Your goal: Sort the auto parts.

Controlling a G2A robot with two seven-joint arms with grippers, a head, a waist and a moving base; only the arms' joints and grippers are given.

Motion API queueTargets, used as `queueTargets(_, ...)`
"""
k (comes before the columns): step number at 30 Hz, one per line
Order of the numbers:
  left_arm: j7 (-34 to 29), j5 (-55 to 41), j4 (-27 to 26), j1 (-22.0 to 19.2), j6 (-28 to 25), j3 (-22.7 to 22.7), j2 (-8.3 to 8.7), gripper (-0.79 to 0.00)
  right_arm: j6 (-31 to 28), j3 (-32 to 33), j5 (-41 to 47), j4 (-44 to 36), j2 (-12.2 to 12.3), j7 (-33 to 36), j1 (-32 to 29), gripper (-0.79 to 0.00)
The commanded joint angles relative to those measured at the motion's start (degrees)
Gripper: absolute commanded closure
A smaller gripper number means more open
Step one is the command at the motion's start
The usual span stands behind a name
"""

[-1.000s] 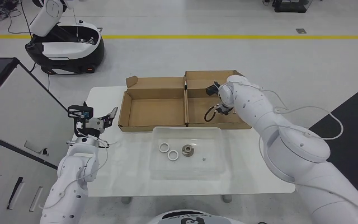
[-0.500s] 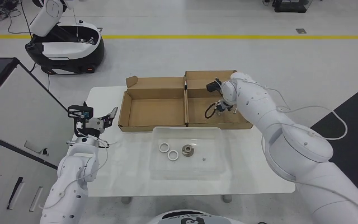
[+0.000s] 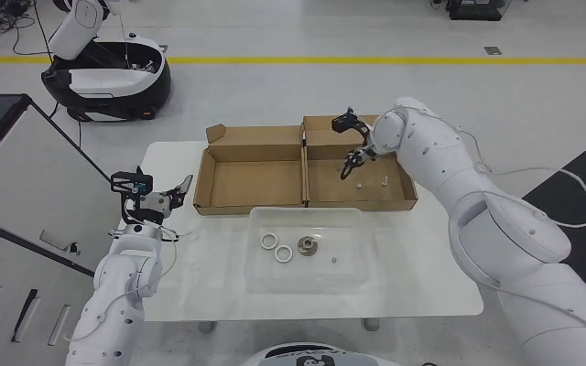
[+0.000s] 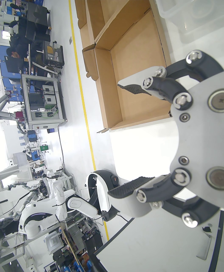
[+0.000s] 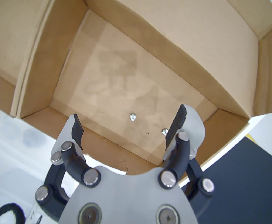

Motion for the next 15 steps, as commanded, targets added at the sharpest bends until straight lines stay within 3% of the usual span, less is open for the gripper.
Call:
queueTargets(1, 0.0, 0.0, 0.0, 0.0, 0.0, 0.0, 0.00, -0.785, -4.4, 1.3, 0.3, -2.1, 1.5, 1.3, 0.2, -0.785)
queueTargets(6, 0.0, 0.0, 0.0, 0.0, 0.0, 0.0, 0.00, -0.785, -13.4, 7.3, 4.0, -11.5, 6.8, 5.5, -1.1, -0.785)
queueTargets(15, 0.0, 0.0, 0.0, 0.0, 0.0, 0.0, 0.00, -0.785, -5.0, 19.9, 5.1, -50.4, 20.9, 13.8, -13.5, -0.785)
